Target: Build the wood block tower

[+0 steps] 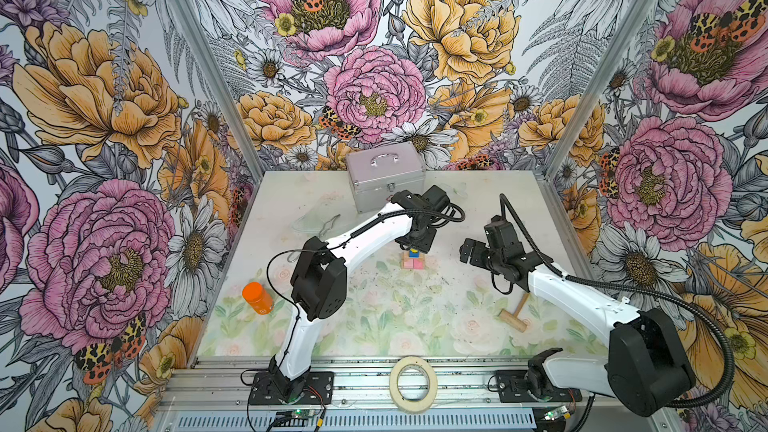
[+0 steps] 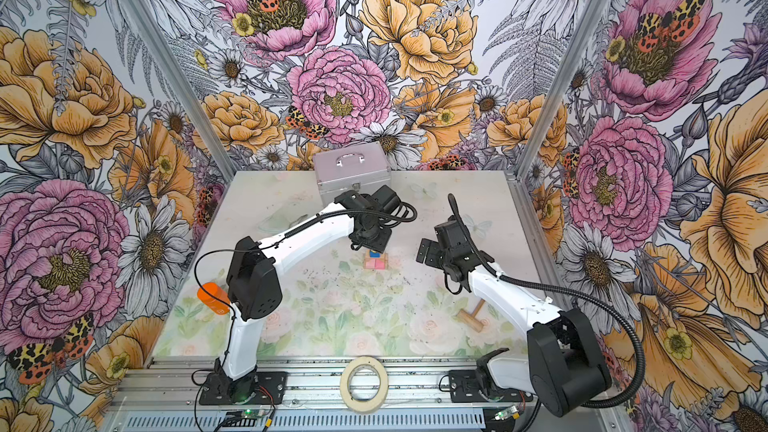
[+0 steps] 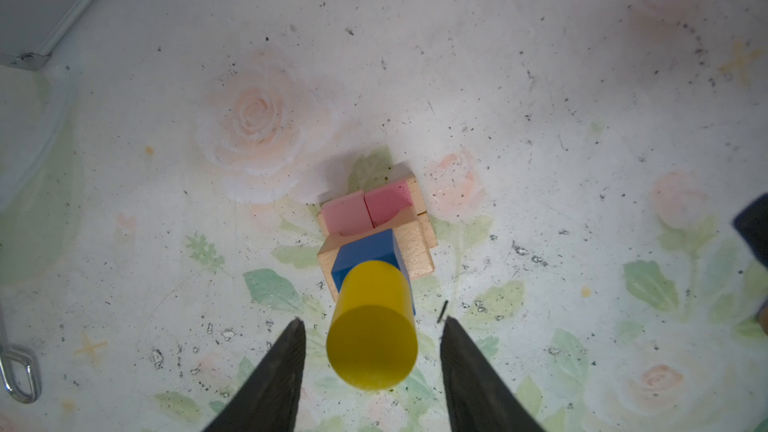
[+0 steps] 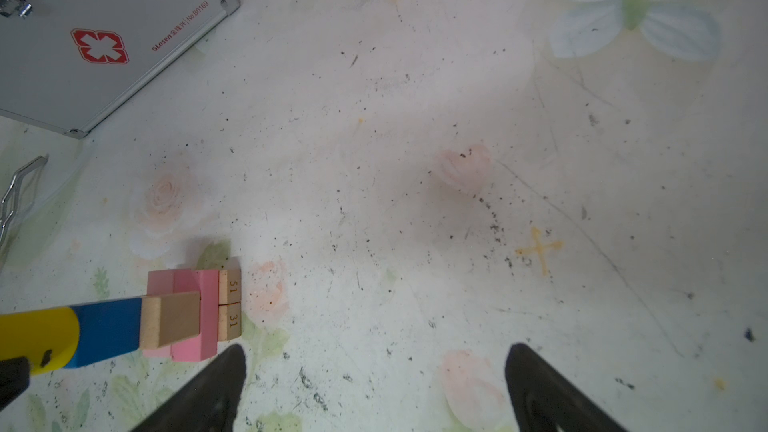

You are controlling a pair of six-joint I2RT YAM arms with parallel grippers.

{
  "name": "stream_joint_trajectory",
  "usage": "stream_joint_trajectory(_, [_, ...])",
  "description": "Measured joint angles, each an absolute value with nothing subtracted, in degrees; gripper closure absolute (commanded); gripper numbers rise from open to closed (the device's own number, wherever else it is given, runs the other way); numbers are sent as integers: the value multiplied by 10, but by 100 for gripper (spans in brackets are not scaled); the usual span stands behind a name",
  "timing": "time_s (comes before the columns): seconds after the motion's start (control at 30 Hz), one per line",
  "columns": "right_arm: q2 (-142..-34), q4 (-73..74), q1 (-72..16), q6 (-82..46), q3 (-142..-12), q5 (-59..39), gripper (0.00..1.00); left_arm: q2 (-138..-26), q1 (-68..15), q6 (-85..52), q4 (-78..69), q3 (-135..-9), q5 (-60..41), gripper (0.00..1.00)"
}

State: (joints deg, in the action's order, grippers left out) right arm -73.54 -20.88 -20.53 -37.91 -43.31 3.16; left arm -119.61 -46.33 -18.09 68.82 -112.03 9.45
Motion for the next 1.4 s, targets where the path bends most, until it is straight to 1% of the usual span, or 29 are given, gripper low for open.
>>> stream_joint_trajectory(0.13, [-732, -209, -205, -380, -433, 29, 2, -1179, -463, -181, 688, -1121, 99, 44])
stream_joint_trajectory(0.2, [-729, -209, -205, -381, -433, 26, 4, -1162, -463, -180, 689, -1122, 107, 45])
stream_joint_trajectory(0.27, [-726, -209, -205, -383, -433, 21, 11, -1138, -463, -180, 688, -1127, 118, 48])
stream_joint_trajectory(0.33, [-726, -209, -205, -386, -433, 15, 20, -1113, -463, -178, 688, -1133, 130, 52])
stream_joint_trajectory(0.37, [-726, -209, -205, -385, -434, 11, 28, -1098, -463, -176, 688, -1136, 137, 57])
stream_joint_trajectory(0.43, [-726, -210, -205, -390, -439, 2, 43, -1066, -463, -172, 685, -1137, 151, 71])
stream_joint_trajectory(0.5, [-728, -211, -205, -392, -452, -8, 58, -1026, -460, -169, 670, -1124, 160, 80])
stream_joint_trajectory(0.53, [-730, -209, -205, -393, -458, -12, 65, -1004, -457, -168, 659, -1110, 161, 80])
stream_joint_trajectory(0.6, [-733, -206, -205, -395, -470, -21, 83, -959, -446, -169, 632, -1069, 158, 80])
stream_joint_trajectory(0.67, [-740, -202, -206, -398, -481, -32, 99, -907, -423, -170, 594, -1007, 141, 80])
stream_joint_trajectory(0.87, [-790, -197, -214, -400, -515, -57, 100, -801, -364, -183, 437, -796, 54, 80])
stream_joint_trajectory(1.03, [-841, -192, -233, -401, -552, -73, 100, -769, -334, -206, 328, -671, -13, 80])
stream_joint_trajectory(1.23, [-898, -184, -268, -405, -602, -83, 100, -764, -308, -231, 225, -599, -70, 81])
stream_joint_trajectory(1.4, [-923, -180, -291, -411, -624, -87, 100, -781, -305, -248, 168, -582, -102, 82])
